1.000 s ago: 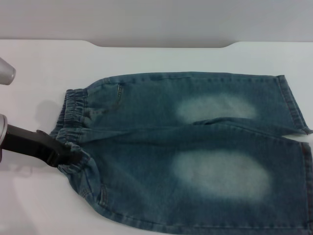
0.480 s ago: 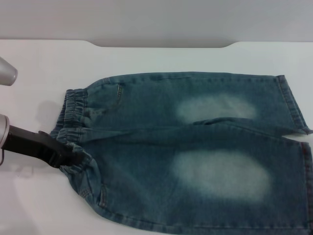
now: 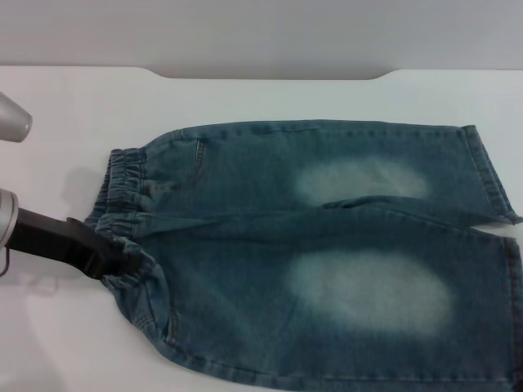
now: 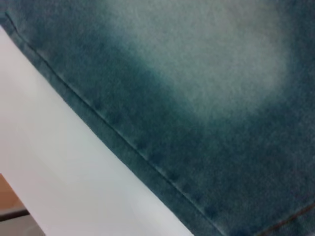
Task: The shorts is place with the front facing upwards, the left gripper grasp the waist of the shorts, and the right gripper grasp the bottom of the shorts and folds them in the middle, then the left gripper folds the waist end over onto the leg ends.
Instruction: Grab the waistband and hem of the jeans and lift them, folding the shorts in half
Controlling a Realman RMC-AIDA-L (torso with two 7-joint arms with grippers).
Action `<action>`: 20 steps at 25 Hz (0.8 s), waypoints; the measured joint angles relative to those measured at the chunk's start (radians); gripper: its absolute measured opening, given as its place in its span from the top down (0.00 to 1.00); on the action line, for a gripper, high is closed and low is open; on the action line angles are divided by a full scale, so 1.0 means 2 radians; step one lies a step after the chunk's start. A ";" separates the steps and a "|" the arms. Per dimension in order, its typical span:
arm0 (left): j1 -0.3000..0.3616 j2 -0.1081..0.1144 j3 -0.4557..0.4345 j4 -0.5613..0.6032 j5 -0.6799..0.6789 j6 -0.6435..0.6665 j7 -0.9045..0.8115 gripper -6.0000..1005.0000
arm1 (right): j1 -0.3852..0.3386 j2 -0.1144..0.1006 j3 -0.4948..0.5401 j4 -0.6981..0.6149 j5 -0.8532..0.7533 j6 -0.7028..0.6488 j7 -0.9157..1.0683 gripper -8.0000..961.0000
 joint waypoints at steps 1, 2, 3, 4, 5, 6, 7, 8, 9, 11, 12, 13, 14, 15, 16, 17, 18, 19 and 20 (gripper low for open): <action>-0.001 0.000 0.000 -0.002 0.000 -0.001 0.000 0.93 | 0.000 0.000 -0.003 0.002 0.000 0.000 0.000 0.44; -0.001 0.000 0.000 -0.003 0.000 -0.001 0.000 0.93 | 0.001 0.000 -0.006 0.004 0.001 0.001 0.000 0.44; -0.002 0.000 0.000 -0.005 0.000 -0.002 0.000 0.93 | 0.002 0.001 -0.010 0.006 0.001 0.003 0.000 0.44; -0.002 0.000 0.000 -0.005 0.000 -0.002 0.000 0.93 | 0.003 0.001 -0.011 0.008 0.001 0.004 0.000 0.44; -0.002 0.000 0.000 -0.005 0.000 -0.002 0.000 0.93 | 0.004 0.001 -0.013 0.009 0.001 0.005 0.001 0.44; -0.003 0.000 0.000 -0.007 0.000 -0.003 0.000 0.93 | 0.004 0.001 -0.013 0.011 0.001 0.006 0.001 0.44; -0.003 0.000 0.000 -0.007 0.000 -0.003 0.000 0.93 | 0.005 0.001 -0.013 0.012 0.002 0.006 0.001 0.44; -0.003 0.000 0.000 -0.007 0.000 -0.003 0.000 0.93 | 0.005 0.001 -0.013 0.013 0.002 0.006 0.001 0.44; -0.003 0.000 0.000 -0.007 0.000 -0.003 0.000 0.93 | 0.006 0.001 -0.013 0.013 0.002 0.007 0.000 0.44; -0.003 0.000 0.000 -0.007 0.000 -0.003 0.000 0.93 | 0.006 0.001 -0.013 0.013 0.002 0.009 0.000 0.44; -0.003 0.000 0.000 -0.008 0.000 -0.003 0.000 0.93 | 0.006 0.001 -0.013 0.014 0.002 0.011 0.000 0.45; -0.003 0.000 0.000 -0.008 0.000 -0.003 0.000 0.93 | 0.006 0.001 -0.013 0.015 0.002 0.011 0.000 0.45; -0.003 0.000 0.000 -0.008 0.000 -0.003 0.000 0.93 | 0.006 0.000 -0.016 0.017 0.002 0.011 0.000 0.46; -0.003 0.000 0.000 -0.008 0.000 -0.003 0.000 0.93 | 0.006 0.000 -0.018 0.019 0.002 0.011 -0.001 0.47; -0.004 0.000 0.000 -0.008 0.000 -0.003 0.000 0.93 | 0.006 0.000 -0.022 0.022 0.002 0.011 -0.001 0.49; -0.004 0.000 0.000 -0.008 0.000 -0.003 -0.001 0.93 | 0.006 0.000 -0.026 0.025 0.002 0.012 -0.001 0.50; -0.005 0.000 0.000 -0.008 0.000 -0.003 -0.001 0.93 | 0.006 0.000 -0.028 0.026 0.002 0.013 -0.001 0.51; -0.005 0.000 0.000 -0.008 0.000 -0.003 -0.001 0.93 | 0.006 0.000 -0.030 0.028 0.002 0.013 -0.001 0.53; -0.006 0.000 0.000 -0.008 0.000 -0.003 -0.001 0.93 | 0.005 0.000 -0.032 0.028 0.002 0.014 -0.001 0.55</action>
